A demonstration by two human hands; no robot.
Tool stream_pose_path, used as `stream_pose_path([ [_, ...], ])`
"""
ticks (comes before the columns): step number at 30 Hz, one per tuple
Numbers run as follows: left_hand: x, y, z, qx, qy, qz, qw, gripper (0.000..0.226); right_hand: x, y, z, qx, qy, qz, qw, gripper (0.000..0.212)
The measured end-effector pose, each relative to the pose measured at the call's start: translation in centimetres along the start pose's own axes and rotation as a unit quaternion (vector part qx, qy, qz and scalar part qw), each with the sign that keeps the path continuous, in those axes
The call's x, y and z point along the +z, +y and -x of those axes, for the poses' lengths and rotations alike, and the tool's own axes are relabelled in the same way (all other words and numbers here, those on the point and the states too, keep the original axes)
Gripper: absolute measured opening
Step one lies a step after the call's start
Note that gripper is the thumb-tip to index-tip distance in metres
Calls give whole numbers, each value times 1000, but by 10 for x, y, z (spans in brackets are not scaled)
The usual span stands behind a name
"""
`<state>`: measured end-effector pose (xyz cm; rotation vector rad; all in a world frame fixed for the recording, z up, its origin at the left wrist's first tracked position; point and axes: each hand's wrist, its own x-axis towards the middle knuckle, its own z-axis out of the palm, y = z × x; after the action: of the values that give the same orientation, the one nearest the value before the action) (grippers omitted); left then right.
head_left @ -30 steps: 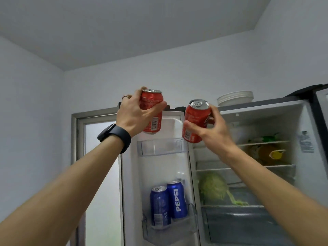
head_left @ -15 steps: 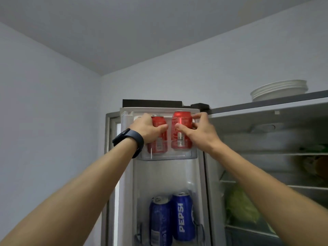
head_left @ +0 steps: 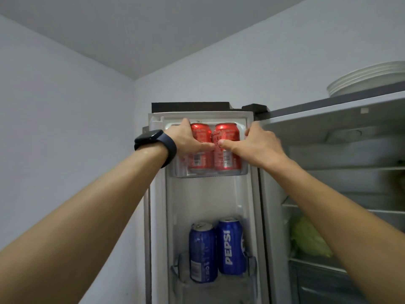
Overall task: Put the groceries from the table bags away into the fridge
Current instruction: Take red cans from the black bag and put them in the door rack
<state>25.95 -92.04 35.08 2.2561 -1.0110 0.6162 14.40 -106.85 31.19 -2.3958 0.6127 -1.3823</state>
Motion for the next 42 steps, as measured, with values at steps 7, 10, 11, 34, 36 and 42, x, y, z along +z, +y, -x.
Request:
stream_pose_path([
  [7, -6, -5, -5, 6, -42, 30, 999, 52, -10, 2, -8, 13, -84, -2, 996, 60],
  [10, -9, -8, -1, 32, -77, 57, 995, 31, -15, 0, -15, 10, -114, -5, 993, 53],
  [11, -10, -8, -1, 39, -80, 55, 994, 29, -14, -1, -17, 10, -117, -2, 993, 55],
  [34, -1, 3, 8, -13, 14, 21, 1000, 60, 6, -16, -16, 24, -58, 43, 997, 84],
  [36, -3, 4, 9, -17, 27, -14, 999, 64, 5, -9, -11, 17, -61, 18, 998, 63],
  [42, -8, 2, 17, 9, 63, -56, 996, 73, 11, 7, 9, -8, 4, -19, 1000, 51],
])
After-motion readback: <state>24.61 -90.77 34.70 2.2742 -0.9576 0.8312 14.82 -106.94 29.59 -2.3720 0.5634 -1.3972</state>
